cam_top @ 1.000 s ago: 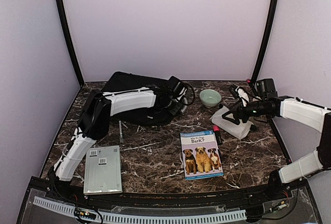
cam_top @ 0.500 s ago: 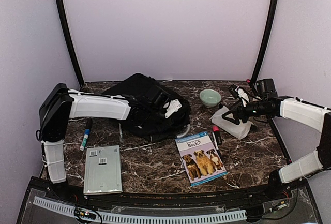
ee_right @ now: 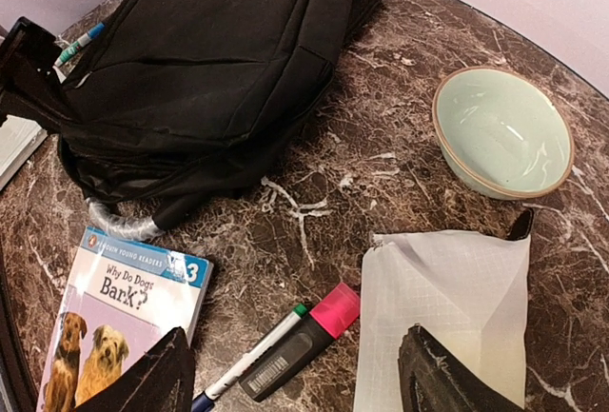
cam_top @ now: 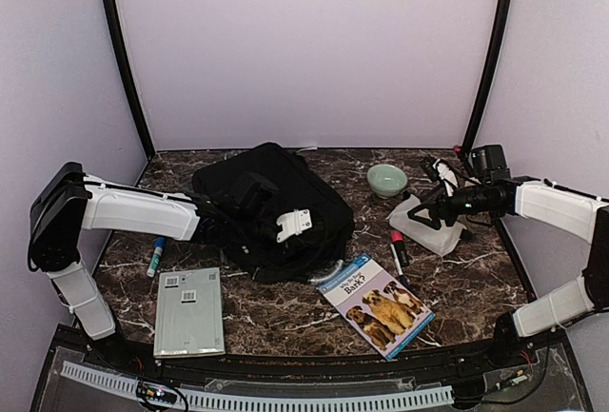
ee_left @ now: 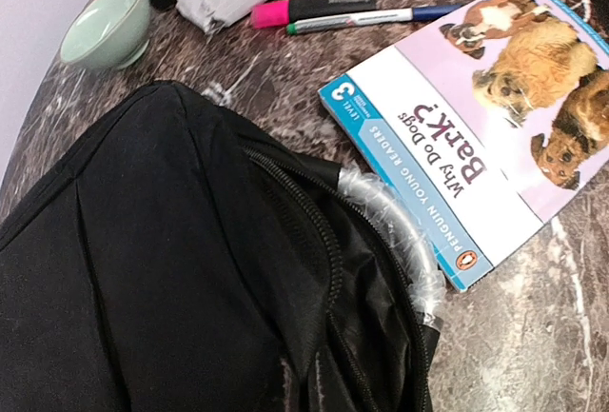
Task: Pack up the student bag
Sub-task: Move the student bag to the center of the board, then grab the book from the center of the board.
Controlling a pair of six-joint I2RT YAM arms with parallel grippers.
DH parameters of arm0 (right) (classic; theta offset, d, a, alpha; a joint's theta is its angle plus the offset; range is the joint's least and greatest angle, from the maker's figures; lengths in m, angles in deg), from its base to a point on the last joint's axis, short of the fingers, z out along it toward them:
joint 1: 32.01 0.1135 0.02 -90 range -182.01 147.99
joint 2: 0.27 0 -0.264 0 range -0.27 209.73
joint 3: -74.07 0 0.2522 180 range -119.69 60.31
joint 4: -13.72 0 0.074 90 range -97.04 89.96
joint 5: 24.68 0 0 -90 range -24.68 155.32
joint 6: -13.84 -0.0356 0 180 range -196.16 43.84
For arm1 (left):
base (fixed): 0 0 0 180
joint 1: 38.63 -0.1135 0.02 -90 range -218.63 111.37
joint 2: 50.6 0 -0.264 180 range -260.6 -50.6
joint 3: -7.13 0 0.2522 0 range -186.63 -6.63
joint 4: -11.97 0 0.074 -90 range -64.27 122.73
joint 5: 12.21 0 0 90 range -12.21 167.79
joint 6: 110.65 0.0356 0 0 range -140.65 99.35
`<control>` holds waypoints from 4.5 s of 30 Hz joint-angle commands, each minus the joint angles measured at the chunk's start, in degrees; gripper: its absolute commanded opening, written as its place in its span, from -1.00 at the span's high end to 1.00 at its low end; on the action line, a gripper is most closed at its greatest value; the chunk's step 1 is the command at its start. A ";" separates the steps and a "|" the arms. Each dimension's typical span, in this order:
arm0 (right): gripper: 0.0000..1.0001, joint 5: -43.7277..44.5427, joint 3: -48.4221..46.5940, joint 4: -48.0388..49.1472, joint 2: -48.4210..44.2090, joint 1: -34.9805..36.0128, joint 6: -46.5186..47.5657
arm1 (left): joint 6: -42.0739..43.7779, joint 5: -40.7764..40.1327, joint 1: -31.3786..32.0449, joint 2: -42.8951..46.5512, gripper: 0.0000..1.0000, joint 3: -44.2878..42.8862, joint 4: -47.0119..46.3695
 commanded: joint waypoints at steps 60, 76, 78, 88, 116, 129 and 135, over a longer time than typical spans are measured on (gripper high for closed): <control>-0.15 12.07 -9.02 -49.85 24.81 11.31 19.62 | -1.21 -3.18 25.96 -3.71 -0.07 4.03 -3.40; -0.04 9.52 -10.28 -50.82 34.75 15.75 21.81 | 2.60 -3.08 26.06 -16.63 0.21 -3.28 -6.43; -0.01 8.53 -11.44 -51.45 34.50 15.68 22.22 | 1.58 -3.40 25.99 -17.50 0.22 -3.68 -7.02; 0.17 -3.42 -18.26 -58.35 38.21 15.76 25.10 | -1.73 -6.12 25.97 -18.28 0.23 -1.26 -13.64; 1.00 -3.64 -18.77 -59.30 31.85 16.12 22.84 | -5.52 -11.02 25.97 -17.88 0.22 0.51 -16.79; 1.00 -7.04 -30.41 -64.76 19.88 16.13 22.55 | -9.32 -15.64 26.00 6.39 -0.33 3.95 -12.21; 1.00 -9.45 -37.56 -64.79 16.72 16.12 21.18 | -13.14 -21.66 25.69 13.88 -0.45 5.59 -12.20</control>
